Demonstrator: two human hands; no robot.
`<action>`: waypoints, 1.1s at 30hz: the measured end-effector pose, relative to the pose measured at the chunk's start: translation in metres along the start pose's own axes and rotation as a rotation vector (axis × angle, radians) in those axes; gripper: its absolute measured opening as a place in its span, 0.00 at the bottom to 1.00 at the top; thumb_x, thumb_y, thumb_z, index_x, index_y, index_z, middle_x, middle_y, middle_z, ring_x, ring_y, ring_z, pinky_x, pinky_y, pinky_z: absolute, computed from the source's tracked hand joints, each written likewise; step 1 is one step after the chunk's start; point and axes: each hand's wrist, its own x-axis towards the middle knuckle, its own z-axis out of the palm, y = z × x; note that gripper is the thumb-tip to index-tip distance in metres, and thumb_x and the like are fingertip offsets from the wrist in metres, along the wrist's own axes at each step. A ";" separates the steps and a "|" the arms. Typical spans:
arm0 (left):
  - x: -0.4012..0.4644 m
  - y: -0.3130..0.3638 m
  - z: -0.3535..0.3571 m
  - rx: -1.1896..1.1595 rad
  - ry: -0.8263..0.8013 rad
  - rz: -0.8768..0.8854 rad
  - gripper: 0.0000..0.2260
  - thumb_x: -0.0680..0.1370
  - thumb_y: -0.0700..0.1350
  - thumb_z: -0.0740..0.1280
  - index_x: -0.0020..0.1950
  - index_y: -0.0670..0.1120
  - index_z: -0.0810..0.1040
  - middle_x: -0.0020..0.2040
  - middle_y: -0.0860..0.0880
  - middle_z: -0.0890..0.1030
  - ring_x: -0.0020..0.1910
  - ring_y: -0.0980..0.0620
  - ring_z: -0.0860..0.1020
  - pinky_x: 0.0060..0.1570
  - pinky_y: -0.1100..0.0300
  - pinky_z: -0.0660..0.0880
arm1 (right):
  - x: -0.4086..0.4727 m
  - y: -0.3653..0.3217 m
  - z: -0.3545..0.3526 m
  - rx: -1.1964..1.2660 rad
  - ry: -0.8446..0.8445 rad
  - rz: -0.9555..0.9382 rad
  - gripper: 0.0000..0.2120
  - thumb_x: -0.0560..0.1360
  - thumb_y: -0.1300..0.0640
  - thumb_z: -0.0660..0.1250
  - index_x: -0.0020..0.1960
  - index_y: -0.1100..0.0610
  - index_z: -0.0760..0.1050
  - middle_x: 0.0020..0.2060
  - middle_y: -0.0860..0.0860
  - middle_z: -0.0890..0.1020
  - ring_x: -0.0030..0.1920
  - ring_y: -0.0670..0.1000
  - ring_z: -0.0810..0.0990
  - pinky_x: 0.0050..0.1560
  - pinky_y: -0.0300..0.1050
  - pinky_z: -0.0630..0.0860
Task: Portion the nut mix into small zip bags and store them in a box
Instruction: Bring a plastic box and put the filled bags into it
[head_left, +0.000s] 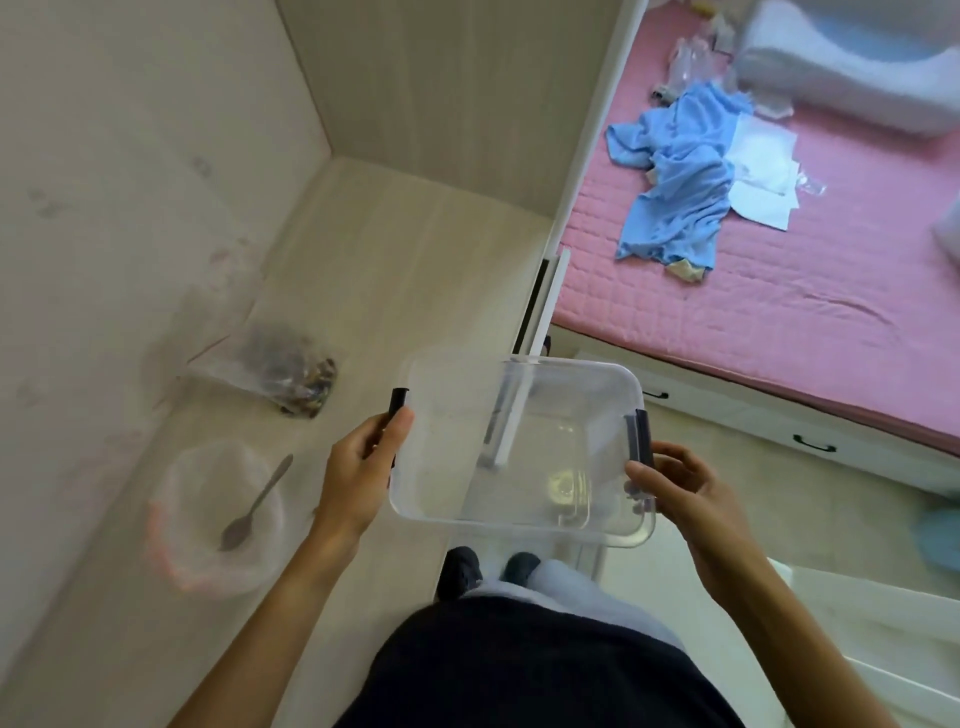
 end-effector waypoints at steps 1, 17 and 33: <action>0.008 0.002 0.002 -0.003 -0.001 -0.007 0.27 0.72 0.74 0.67 0.50 0.51 0.84 0.39 0.52 0.76 0.38 0.58 0.74 0.40 0.58 0.73 | 0.008 -0.004 0.000 -0.001 0.005 0.005 0.24 0.67 0.47 0.76 0.61 0.51 0.78 0.48 0.49 0.87 0.48 0.50 0.87 0.48 0.44 0.81; 0.112 0.084 0.097 -0.129 0.558 -0.197 0.32 0.73 0.74 0.64 0.38 0.44 0.65 0.31 0.54 0.64 0.31 0.55 0.65 0.39 0.54 0.65 | 0.279 -0.179 0.004 -0.245 -0.401 -0.083 0.14 0.75 0.52 0.75 0.60 0.50 0.80 0.50 0.50 0.86 0.51 0.52 0.85 0.51 0.48 0.82; 0.107 0.097 0.190 -0.899 0.663 -0.508 0.23 0.75 0.56 0.75 0.62 0.41 0.80 0.51 0.46 0.89 0.50 0.49 0.88 0.44 0.53 0.85 | 0.365 -0.277 0.314 -1.147 -1.144 -0.844 0.14 0.84 0.58 0.61 0.65 0.60 0.78 0.48 0.57 0.82 0.44 0.56 0.79 0.38 0.44 0.70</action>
